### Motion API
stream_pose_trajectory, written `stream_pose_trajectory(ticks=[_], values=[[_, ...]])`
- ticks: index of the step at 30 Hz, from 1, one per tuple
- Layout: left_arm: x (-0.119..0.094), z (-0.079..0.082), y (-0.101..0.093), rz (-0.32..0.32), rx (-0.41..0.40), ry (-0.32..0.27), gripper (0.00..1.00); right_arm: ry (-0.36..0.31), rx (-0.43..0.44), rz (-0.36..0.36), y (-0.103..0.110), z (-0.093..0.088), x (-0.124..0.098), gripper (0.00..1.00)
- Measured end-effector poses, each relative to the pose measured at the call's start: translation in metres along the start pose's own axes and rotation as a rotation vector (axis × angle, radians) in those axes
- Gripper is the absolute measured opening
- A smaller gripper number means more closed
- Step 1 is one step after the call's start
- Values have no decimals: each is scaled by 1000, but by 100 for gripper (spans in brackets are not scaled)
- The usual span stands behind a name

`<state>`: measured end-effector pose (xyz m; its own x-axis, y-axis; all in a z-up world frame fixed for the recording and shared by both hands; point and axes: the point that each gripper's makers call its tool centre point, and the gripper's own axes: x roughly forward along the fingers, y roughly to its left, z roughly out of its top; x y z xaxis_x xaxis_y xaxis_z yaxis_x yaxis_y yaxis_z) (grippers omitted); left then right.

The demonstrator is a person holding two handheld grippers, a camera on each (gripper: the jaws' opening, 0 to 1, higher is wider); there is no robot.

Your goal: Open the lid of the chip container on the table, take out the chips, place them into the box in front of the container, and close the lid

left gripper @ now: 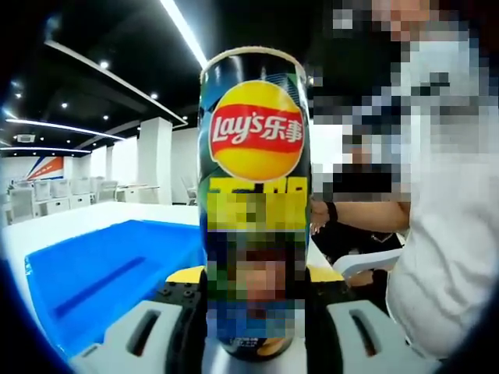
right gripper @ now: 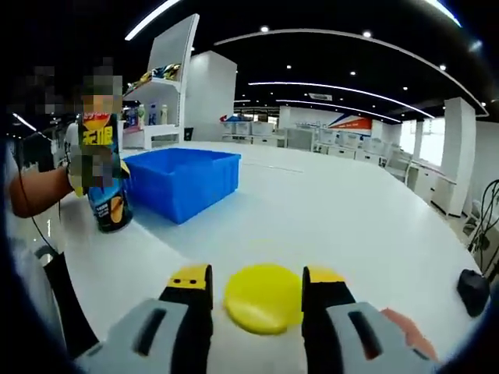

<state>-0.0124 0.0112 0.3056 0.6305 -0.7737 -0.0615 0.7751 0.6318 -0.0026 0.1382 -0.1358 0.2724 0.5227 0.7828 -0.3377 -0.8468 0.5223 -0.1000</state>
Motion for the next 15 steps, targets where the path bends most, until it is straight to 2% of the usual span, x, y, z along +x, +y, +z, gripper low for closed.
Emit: stream_pose_trajectory(ticks=[1,2,3,4,5,6,9,10,11,13,15], values=[[0,0,0,0,0,-1,48,-13,-5,7,2,9,-2,40],[0,0,0,0,-1,-2,48,-59,43,46,10,29,-6,38],[0,0,0,1,-2,-3,48,-81,81,68,14,41,-9,37],[0,0,0,1,-3,-4,48,-122,93,98,22,62,-13,37],[0,0,0,1,-4,-5,48,-128,93,111,27,72,-16,36],[0,-1,0,2,-4,-5,48,-121,49,150,38,86,-20,35],[0,-1,0,2,-5,-7,48,-110,-74,192,61,120,-27,34],[0,-1,0,2,-5,-7,48,-117,-87,226,71,131,-30,34],[0,-1,0,3,-4,-7,48,-138,-66,261,83,149,-34,34],[0,-1,0,3,-2,-6,48,-178,-30,332,105,173,-40,34],[0,-1,0,3,-2,-7,48,-153,-41,408,131,188,-45,34]])
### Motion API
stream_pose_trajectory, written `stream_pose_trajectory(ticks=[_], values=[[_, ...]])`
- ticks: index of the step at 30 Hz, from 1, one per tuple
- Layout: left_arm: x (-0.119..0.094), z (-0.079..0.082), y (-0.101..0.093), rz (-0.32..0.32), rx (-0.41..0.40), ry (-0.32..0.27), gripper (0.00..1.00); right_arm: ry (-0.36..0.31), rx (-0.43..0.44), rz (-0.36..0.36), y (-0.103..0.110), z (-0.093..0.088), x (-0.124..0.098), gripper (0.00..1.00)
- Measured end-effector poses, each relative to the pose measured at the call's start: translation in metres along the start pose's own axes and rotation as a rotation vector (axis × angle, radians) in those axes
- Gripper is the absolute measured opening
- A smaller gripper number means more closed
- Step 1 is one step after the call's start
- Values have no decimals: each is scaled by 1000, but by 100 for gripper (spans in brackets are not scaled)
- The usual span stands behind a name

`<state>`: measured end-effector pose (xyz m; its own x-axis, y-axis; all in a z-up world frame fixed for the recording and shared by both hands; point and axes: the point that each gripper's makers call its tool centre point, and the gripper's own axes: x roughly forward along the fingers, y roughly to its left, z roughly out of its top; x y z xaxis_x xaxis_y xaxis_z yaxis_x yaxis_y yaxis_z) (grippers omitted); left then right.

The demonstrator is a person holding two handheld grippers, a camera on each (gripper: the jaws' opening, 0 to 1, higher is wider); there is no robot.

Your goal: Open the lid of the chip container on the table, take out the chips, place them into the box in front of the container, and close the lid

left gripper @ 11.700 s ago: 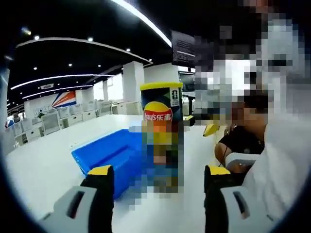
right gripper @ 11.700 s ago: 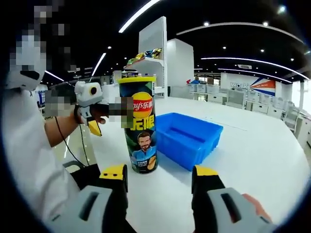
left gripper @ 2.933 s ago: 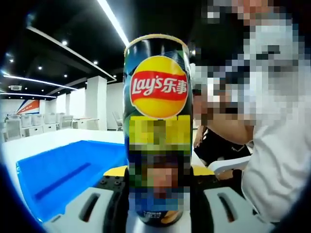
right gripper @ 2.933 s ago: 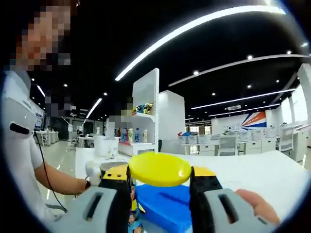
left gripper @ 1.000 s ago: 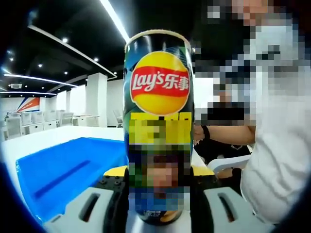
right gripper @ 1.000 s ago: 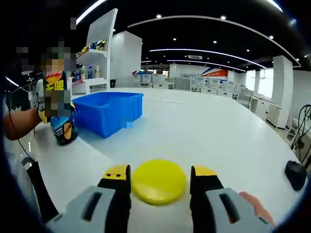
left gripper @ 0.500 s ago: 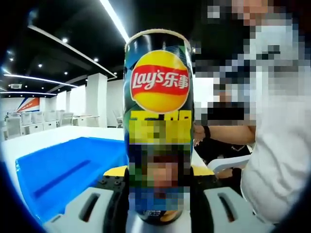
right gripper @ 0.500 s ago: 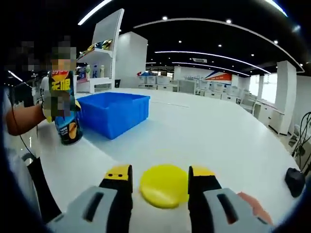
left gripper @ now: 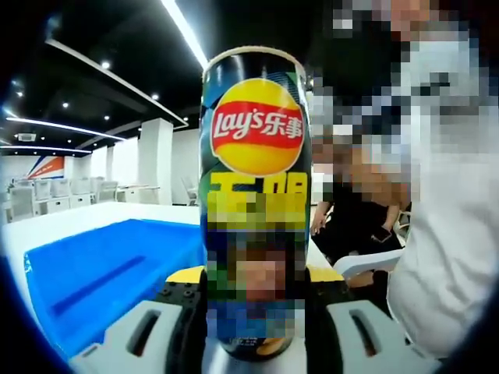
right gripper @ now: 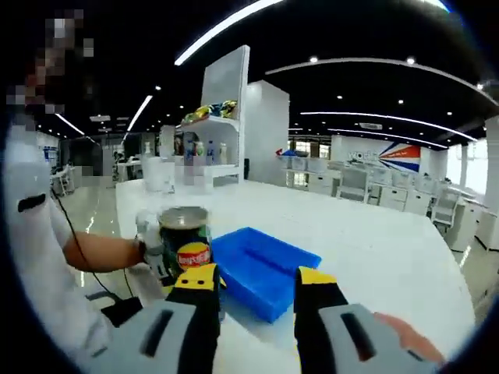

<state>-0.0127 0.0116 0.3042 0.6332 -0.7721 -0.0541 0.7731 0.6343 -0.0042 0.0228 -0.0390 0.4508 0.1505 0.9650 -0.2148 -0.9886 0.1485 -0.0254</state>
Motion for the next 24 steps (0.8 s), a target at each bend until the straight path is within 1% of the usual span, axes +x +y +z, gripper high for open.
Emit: stream_pose_trajectory(ticks=[1,2,3,5,6,7,8,9,11,12,13,14,15,17,19,20,21,22,23,24], values=[[0,0,0,0,0,-1,48,14,-35,18,8,5,4,34],[0,0,0,-1,0,-2,48,39,-70,50,20,12,9,33],[0,0,0,-1,-2,-3,48,59,-72,65,26,16,13,33],[0,-1,0,-1,-3,-3,48,82,-68,130,44,26,23,32],[0,-1,0,-1,-3,-2,48,120,-48,157,52,27,28,31],[0,-1,0,-1,-2,-2,48,129,-42,174,57,29,32,31],[0,-1,0,-1,-3,-2,48,167,-39,190,61,28,37,31],[0,-1,0,0,-4,-3,48,191,-44,197,63,27,40,31],[0,-1,0,1,-6,-6,48,217,-73,215,69,28,46,31],[0,-1,0,2,-6,-8,48,251,-86,234,73,27,49,31],[-1,-1,0,4,-6,-8,48,268,-86,249,76,26,51,31],[-1,-1,0,4,-6,-7,48,265,-72,252,77,30,56,31],[-1,-2,0,5,-6,-5,48,273,-64,253,77,30,60,30],[-1,-2,0,4,-5,-3,48,312,-54,265,80,26,64,29],[-1,-2,0,3,-4,-1,48,338,-91,250,80,24,68,27],[-1,-2,0,3,-5,-1,48,324,-112,234,78,27,71,24],[-1,-2,0,2,-7,-2,48,324,-126,217,76,27,74,23],[-1,-2,0,2,-8,-2,48,379,-139,201,74,20,75,23],[-1,-3,0,2,-8,-1,48,384,-142,219,80,21,77,22],[-1,-3,0,2,-7,1,48,413,-149,229,85,19,79,23]])
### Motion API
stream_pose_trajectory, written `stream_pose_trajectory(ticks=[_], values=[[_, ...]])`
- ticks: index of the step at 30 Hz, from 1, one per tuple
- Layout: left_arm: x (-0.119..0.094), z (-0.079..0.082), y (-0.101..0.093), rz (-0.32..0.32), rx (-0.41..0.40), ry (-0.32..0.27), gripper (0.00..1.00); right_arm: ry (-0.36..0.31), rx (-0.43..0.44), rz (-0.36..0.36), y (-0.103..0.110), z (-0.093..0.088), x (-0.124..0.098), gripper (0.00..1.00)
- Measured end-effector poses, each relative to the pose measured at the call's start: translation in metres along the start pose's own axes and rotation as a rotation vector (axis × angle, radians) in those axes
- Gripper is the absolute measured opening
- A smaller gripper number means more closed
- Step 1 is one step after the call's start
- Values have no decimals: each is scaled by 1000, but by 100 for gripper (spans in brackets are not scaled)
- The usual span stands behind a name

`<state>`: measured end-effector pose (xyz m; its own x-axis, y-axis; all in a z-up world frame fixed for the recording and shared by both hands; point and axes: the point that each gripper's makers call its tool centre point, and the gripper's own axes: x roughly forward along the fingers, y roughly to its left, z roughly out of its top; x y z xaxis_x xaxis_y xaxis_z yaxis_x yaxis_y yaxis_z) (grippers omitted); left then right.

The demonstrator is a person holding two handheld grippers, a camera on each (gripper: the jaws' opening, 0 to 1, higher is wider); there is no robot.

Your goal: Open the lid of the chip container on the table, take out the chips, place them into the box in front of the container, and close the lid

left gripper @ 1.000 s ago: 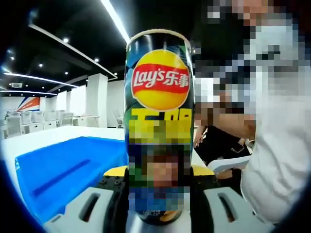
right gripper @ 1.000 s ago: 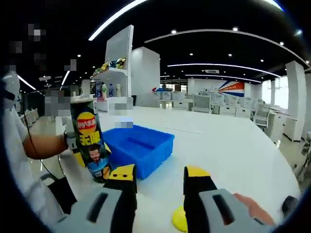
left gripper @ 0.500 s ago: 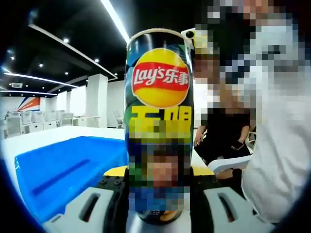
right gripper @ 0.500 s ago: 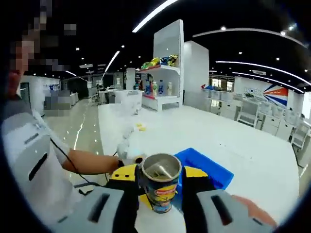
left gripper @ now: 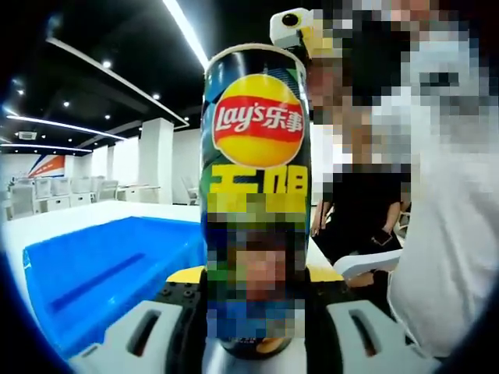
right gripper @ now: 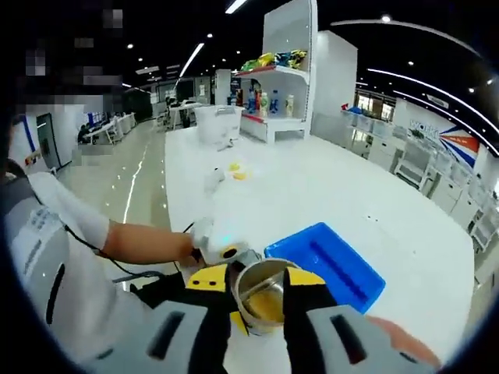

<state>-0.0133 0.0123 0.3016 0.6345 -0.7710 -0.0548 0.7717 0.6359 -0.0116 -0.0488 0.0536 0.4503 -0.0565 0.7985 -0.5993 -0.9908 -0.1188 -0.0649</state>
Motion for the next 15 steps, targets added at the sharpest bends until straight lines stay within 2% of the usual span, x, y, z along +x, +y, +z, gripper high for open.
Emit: stream_pose_trajectory(ticks=[2,3,4,5,6,9,11,12,15], values=[[0,0,0,-1,-1,2,48,59,-57,-10,1,-2,3,23],[0,-1,0,-2,-1,4,48,61,-58,-14,2,0,5,22],[0,-1,0,-1,-2,5,48,67,-43,15,7,3,7,22],[0,-1,0,-1,-2,5,48,82,27,39,12,2,8,21],[0,-1,0,0,-3,5,48,94,43,50,13,3,11,21],[0,-1,0,1,-2,7,48,162,-53,-32,0,-3,15,19],[0,-1,0,1,-1,8,48,228,-24,-20,4,-10,17,15],[0,-2,0,2,0,9,48,232,-15,-14,6,-9,21,15],[0,-2,0,4,1,9,48,280,-57,-37,4,-16,25,16]])
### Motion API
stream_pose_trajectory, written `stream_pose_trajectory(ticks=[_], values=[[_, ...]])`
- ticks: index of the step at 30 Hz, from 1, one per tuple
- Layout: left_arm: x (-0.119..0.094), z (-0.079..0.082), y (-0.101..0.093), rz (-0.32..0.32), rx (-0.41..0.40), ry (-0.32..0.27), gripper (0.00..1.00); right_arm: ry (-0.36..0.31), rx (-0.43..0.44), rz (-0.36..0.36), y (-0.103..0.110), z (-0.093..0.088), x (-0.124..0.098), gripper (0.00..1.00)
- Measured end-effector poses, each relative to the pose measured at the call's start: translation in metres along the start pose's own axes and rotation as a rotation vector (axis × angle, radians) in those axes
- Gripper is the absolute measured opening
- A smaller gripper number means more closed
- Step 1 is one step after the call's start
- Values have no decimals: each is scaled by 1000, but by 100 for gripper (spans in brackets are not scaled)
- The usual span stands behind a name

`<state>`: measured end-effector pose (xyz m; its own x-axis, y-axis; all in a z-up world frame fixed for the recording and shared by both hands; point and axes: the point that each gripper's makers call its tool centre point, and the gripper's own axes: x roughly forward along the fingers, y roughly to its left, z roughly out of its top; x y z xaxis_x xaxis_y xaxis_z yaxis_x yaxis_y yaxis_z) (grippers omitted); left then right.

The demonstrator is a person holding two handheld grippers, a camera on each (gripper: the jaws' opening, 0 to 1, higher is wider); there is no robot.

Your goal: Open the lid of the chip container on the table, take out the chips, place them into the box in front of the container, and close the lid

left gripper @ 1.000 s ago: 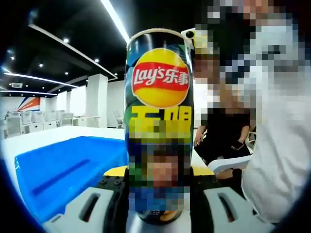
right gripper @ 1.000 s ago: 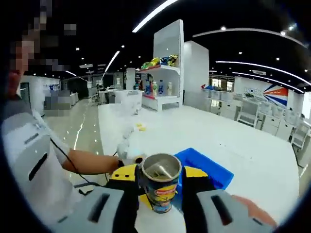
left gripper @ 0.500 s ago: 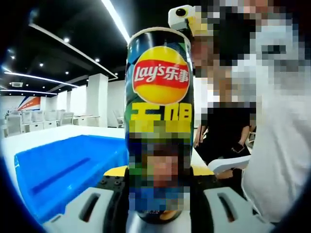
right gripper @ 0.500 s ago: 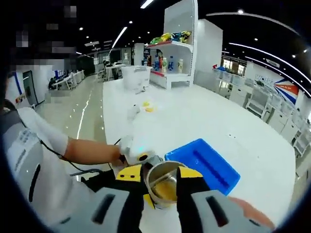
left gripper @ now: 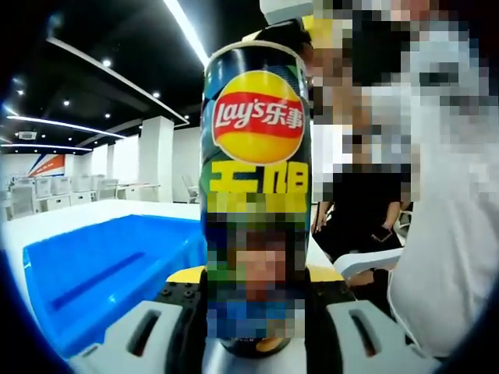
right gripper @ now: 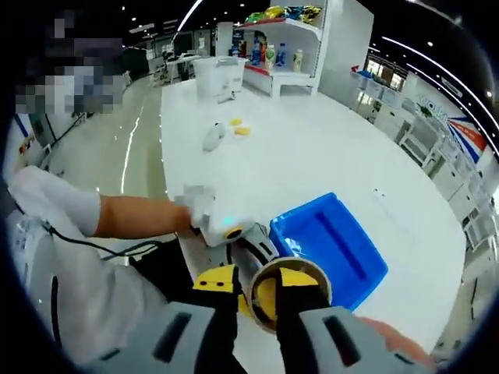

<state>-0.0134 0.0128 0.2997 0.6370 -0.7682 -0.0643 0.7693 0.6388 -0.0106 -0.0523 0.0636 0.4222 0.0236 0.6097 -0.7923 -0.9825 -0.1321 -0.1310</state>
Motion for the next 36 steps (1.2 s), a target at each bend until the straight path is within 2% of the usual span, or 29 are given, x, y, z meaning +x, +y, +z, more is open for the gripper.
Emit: stream_pose_trajectory(ticks=[1,4,5,14,24,27,36], values=[[0,0,0,1,0,0,48,-16,3,1,0,4,2,16],[0,-1,0,4,2,-2,48,-8,13,-6,0,5,6,12],[0,-1,0,5,4,-2,48,3,-7,-31,-3,3,7,9],[0,-1,1,12,11,4,47,5,6,-41,-1,1,5,4],[0,-1,3,43,10,13,47,-57,60,-48,-5,1,2,1],[-2,0,5,49,6,32,47,-86,102,-46,-8,2,-1,0],[-23,2,13,92,60,187,47,-244,302,14,-20,-6,-14,0]])
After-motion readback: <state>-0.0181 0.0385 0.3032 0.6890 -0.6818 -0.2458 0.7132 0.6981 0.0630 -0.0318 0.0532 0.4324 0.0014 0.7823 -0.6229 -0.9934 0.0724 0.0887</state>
